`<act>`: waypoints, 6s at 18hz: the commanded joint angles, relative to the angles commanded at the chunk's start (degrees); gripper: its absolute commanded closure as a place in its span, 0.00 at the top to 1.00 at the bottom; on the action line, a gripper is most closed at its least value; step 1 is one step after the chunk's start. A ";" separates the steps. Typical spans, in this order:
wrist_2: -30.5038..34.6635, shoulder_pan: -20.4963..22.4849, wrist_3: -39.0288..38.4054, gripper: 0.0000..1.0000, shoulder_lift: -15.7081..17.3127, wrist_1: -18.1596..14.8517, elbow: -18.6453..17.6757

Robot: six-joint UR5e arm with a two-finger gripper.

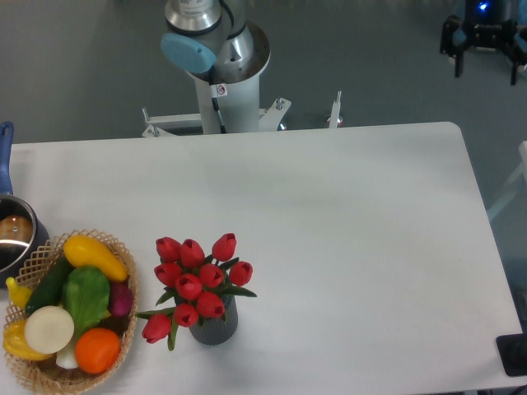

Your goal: Pick up the flowers from the vase

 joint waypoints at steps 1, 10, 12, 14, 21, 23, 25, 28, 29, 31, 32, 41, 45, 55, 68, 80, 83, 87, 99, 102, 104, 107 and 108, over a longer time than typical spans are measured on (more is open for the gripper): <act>0.00 0.00 0.00 1.00 0.00 0.09 0.00; -0.17 -1.05 -0.09 1.00 0.00 0.26 -0.61; -2.10 -1.05 -0.17 1.00 -0.17 0.26 -1.05; -4.12 -1.05 -2.01 1.00 -0.18 0.35 -1.93; -9.39 -0.97 -9.22 1.00 0.00 0.44 -3.51; -12.20 -1.23 -11.59 1.00 -0.09 0.44 -3.69; -13.36 -2.19 -12.91 1.00 -0.53 0.53 -3.69; -13.36 -3.95 -13.01 1.00 -1.23 0.61 -4.48; -13.45 -4.48 -12.92 1.00 -1.58 0.62 -4.66; -13.45 -5.97 -12.57 1.00 -2.28 0.70 -5.36; -13.80 -7.02 -12.31 1.00 -2.98 0.70 -5.36; -27.67 -13.35 -18.80 1.00 -5.80 1.93 -6.59; -32.59 -15.81 -18.98 1.00 -7.12 1.85 -6.68; -45.25 -21.44 -19.16 1.00 -12.56 3.51 -6.68; -45.61 -31.28 -19.95 1.00 -14.67 4.75 -5.98; -46.23 -36.91 -26.27 1.00 -18.80 9.66 -1.41; -46.23 -37.44 -26.89 1.00 -19.77 10.63 -1.05; -46.23 -38.14 -26.89 1.00 -20.21 10.90 -0.44; -46.23 -40.34 -27.42 1.00 -20.30 11.08 -0.35; -46.32 -40.69 -27.42 1.00 -20.57 11.16 -0.35; -46.32 -40.96 -27.42 1.00 -20.65 11.34 -0.26; -46.41 -40.96 -27.42 0.99 -20.74 11.43 -0.18; -46.41 -40.96 -27.42 0.97 -20.66 11.43 -0.18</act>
